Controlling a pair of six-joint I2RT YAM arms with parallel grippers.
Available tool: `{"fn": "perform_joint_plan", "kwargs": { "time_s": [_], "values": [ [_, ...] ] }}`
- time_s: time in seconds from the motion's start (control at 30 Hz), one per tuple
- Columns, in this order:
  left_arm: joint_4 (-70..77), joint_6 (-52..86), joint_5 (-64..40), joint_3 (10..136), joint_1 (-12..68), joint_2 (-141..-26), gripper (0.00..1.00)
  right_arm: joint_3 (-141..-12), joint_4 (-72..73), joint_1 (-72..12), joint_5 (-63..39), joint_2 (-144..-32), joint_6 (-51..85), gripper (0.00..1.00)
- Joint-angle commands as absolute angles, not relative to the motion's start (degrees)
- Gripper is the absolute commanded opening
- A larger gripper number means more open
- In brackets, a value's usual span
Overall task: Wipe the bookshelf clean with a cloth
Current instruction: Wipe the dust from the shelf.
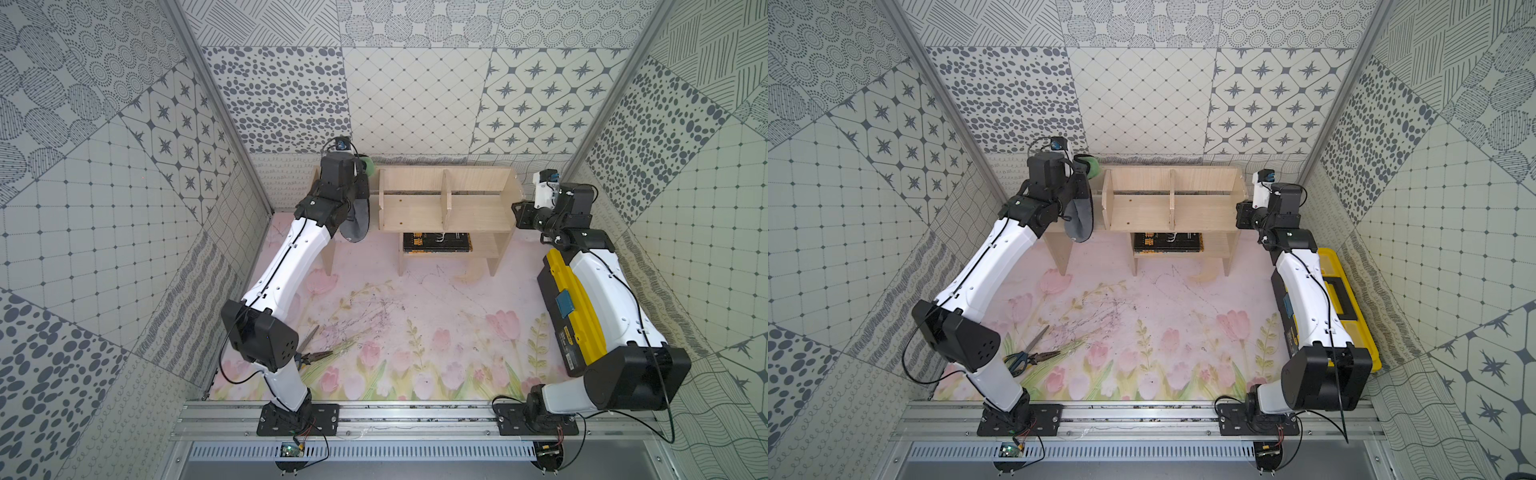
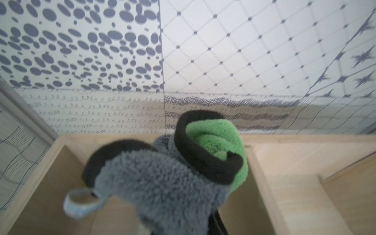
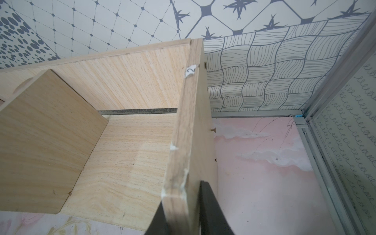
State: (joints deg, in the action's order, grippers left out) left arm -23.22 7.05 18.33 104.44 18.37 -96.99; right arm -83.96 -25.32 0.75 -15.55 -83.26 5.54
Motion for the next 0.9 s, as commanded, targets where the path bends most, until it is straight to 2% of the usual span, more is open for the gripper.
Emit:
{"fn": "perform_joint_plan", "kwargs": {
  "time_s": [0.0, 0.13, 0.4, 0.63, 0.87],
  "values": [
    [-20.04, 3.13, 19.74, 87.36, 17.9, -86.35, 0.0, -84.42, -28.03, -1.39, -42.47, -84.9, 12.57, 0.0],
    [-20.88, 4.23, 19.17, 82.56, 18.92, -83.16, 0.0, -82.92, -28.15, -1.15, -38.98, -82.56, 13.25, 0.0],
    [-22.45, 4.35, 19.98, 85.69, 22.63, -83.19, 0.0, -77.87, -28.22, 3.29, -36.16, -74.01, 16.36, 0.0],
    [-22.55, 5.26, 17.04, 95.07, 25.91, -87.77, 0.0, -78.23, -29.83, 5.95, -37.21, -74.14, 18.78, 0.0],
    [-23.8, 2.85, 21.88, 108.52, 24.33, -95.79, 0.0, -78.69, -30.75, 4.5, -35.82, -75.06, 19.38, 0.0]
  ]
}}
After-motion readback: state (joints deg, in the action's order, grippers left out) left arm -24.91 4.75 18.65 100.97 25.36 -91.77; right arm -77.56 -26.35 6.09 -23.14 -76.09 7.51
